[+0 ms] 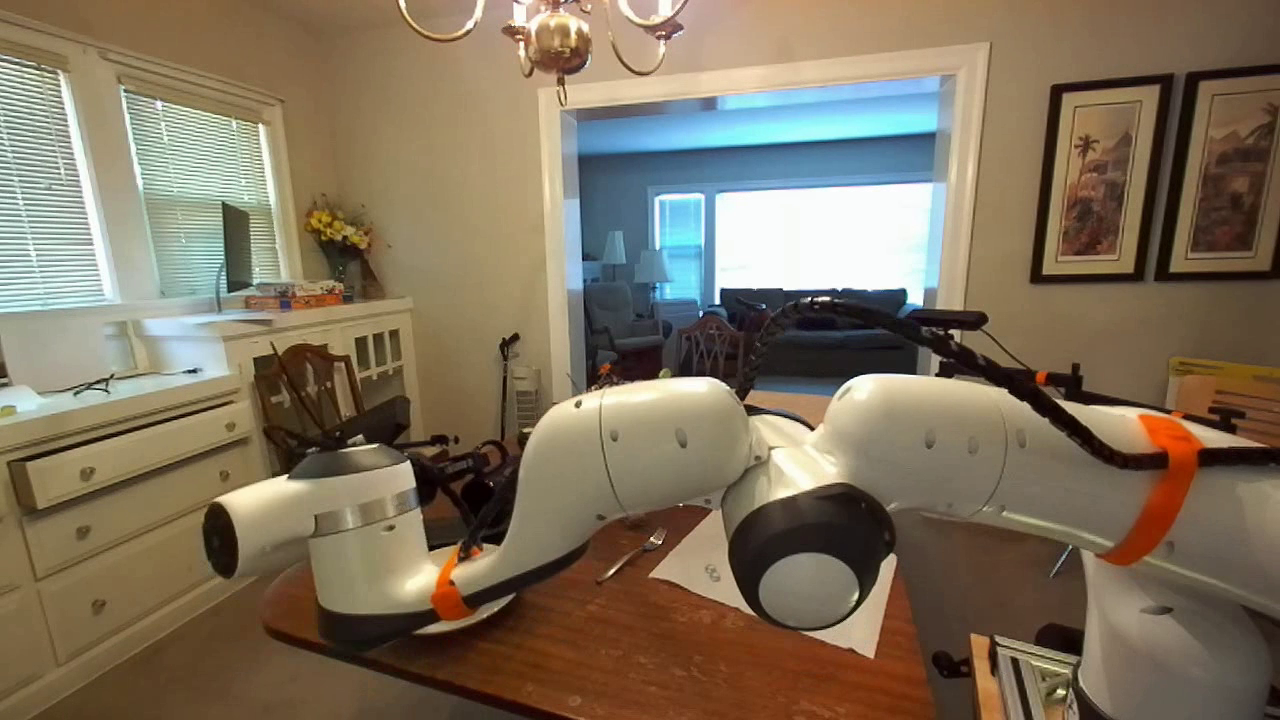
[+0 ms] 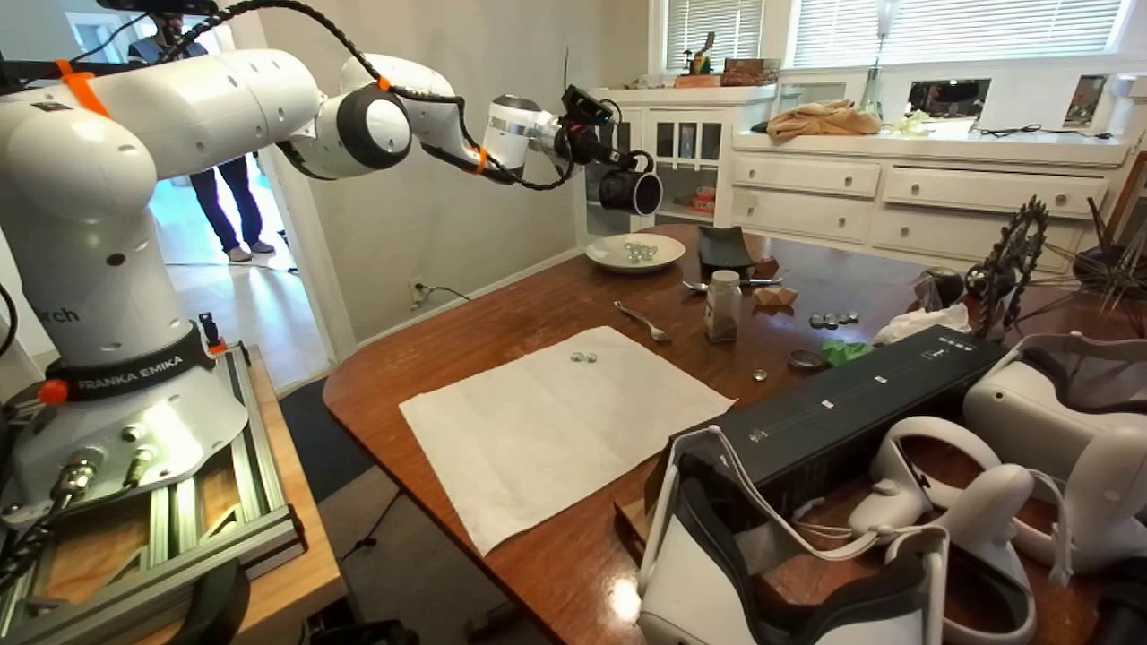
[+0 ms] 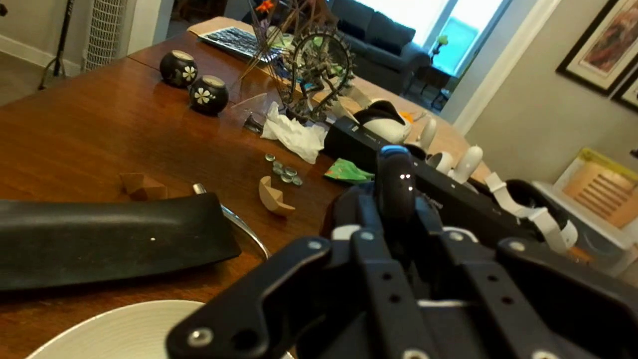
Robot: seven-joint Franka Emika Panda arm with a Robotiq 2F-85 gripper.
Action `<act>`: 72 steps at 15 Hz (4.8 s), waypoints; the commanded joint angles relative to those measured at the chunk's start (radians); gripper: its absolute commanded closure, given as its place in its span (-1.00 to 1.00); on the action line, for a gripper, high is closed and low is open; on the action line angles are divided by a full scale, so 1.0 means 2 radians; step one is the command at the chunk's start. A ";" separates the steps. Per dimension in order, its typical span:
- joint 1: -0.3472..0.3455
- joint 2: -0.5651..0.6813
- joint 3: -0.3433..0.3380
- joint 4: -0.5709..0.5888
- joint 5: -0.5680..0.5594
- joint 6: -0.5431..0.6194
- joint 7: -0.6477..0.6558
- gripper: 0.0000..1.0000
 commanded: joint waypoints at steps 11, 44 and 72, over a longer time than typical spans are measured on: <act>-0.032 -0.048 0.022 -0.008 0.167 -0.027 0.298 0.90; -0.125 -0.099 0.029 -0.001 0.438 -0.104 0.852 0.90; -0.231 -0.104 0.026 -0.002 0.551 -0.087 1.322 0.90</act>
